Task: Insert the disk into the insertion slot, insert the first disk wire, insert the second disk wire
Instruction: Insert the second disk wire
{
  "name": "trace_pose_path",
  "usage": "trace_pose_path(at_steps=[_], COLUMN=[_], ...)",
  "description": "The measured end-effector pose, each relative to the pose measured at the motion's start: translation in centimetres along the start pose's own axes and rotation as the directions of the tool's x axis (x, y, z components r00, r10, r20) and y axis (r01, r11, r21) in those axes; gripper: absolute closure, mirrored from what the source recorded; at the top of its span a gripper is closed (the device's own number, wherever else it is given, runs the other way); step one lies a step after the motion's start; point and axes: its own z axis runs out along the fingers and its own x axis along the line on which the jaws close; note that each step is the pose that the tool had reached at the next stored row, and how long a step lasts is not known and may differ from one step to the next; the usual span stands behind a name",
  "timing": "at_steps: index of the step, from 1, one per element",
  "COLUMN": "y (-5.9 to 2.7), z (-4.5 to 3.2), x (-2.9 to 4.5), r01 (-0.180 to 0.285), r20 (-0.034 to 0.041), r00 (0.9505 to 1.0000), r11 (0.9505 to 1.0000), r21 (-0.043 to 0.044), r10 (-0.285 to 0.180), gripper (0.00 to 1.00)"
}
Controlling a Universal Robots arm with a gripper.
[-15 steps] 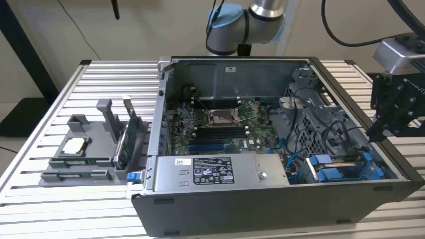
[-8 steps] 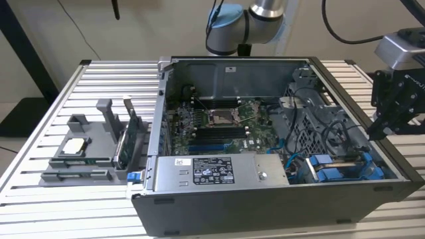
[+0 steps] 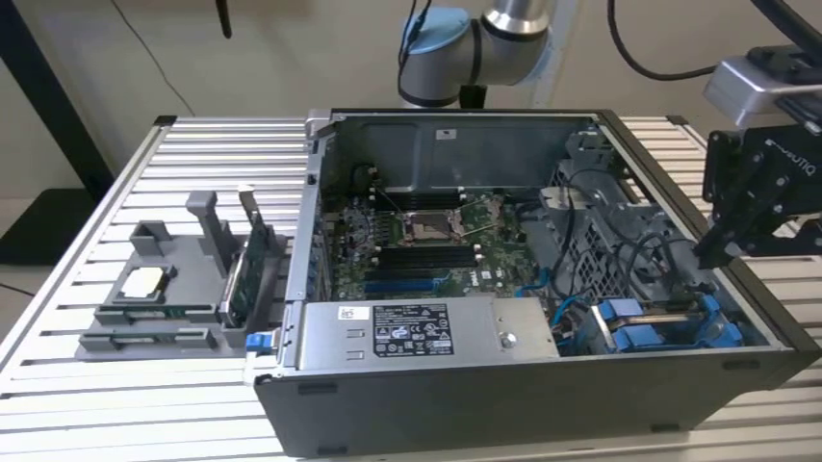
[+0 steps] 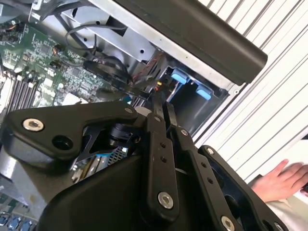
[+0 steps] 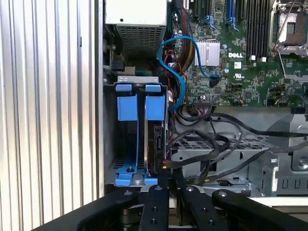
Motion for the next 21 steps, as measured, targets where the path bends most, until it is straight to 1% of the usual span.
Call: trace_pose_path(at_steps=[7,12,18,21], y=[1.56,2.56,3.43,3.59], z=[-0.41,-0.53,-0.55,-0.54], x=[-0.07,-0.08,-0.07,-0.06], r01=[-0.004,-0.006,-0.007,-0.007], r20=[0.0006,0.0006,0.0006,0.0007], r00=[1.0000,1.0000,1.0000,1.0000], r11=[1.0000,1.0000,1.0000,1.0000], r21=[0.0002,0.0003,0.0003,0.0003], r10=[0.004,0.006,0.007,0.007], gripper=[0.84,0.84,0.84,0.84])
